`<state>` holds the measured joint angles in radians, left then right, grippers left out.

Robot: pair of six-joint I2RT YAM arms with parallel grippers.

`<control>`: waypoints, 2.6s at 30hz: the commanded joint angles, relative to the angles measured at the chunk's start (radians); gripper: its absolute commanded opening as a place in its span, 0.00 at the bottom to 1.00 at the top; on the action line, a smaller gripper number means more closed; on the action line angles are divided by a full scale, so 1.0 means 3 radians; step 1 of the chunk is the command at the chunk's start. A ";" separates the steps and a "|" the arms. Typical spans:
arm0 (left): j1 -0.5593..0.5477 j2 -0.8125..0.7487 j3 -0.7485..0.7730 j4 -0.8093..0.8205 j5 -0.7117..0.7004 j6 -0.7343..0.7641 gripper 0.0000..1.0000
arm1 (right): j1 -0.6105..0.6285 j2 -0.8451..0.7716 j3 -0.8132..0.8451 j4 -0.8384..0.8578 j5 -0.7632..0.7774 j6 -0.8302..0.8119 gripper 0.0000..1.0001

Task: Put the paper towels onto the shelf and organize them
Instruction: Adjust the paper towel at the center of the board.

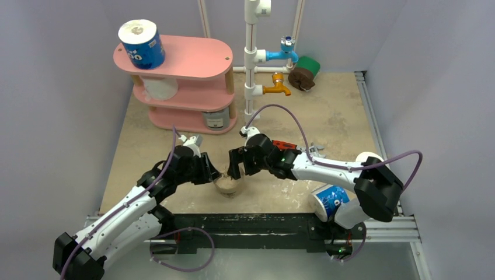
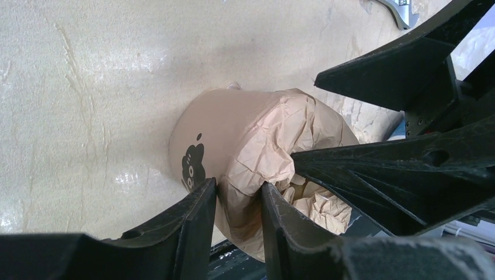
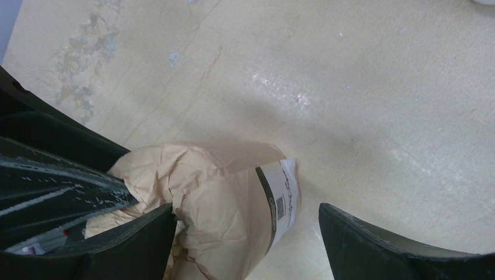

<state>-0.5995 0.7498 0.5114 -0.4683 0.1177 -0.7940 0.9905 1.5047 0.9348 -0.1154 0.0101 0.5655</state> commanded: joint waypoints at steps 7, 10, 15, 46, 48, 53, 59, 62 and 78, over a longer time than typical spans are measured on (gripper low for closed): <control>-0.0013 0.0062 -0.0083 0.0004 -0.0176 -0.0003 0.31 | 0.0007 -0.0133 -0.0206 -0.0333 0.0050 -0.0210 0.88; -0.0010 0.0047 -0.0083 0.0012 -0.0165 -0.0002 0.31 | 0.0007 -0.0248 -0.0177 -0.0306 0.0017 -0.0195 0.89; -0.0014 0.0006 -0.0086 0.0004 -0.0160 0.0008 0.31 | 0.0007 -0.0419 0.0087 -0.0367 0.0096 -0.0132 0.90; -0.0012 0.0049 -0.0112 0.0066 -0.0165 0.0016 0.31 | 0.0007 -0.0074 0.0030 -0.0223 -0.0114 -0.0240 0.89; -0.0013 0.0055 -0.0110 0.0069 -0.0167 0.0012 0.31 | 0.0005 -0.0108 -0.0010 -0.0239 -0.0101 -0.0264 0.89; -0.0014 0.0062 -0.0098 0.0084 -0.0153 0.0001 0.31 | 0.0007 -0.0049 -0.0041 -0.0249 -0.0075 -0.0304 0.89; -0.0015 0.0052 -0.0097 0.0101 -0.0129 -0.0009 0.31 | 0.0007 0.0172 0.0041 -0.0168 -0.0097 -0.0258 0.89; -0.0014 0.0070 -0.0093 0.0114 -0.0117 -0.0012 0.31 | 0.0007 0.0289 0.0181 -0.0215 -0.0043 -0.0249 0.89; -0.0014 0.0087 -0.0093 0.0154 -0.0098 0.0003 0.31 | -0.0066 -0.0588 0.0390 -0.0497 0.0160 -0.0357 0.91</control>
<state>-0.6044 0.7647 0.4969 -0.4137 0.1013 -0.8017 0.9745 1.4166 1.0546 -0.2771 0.0612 0.4843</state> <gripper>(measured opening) 0.312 0.911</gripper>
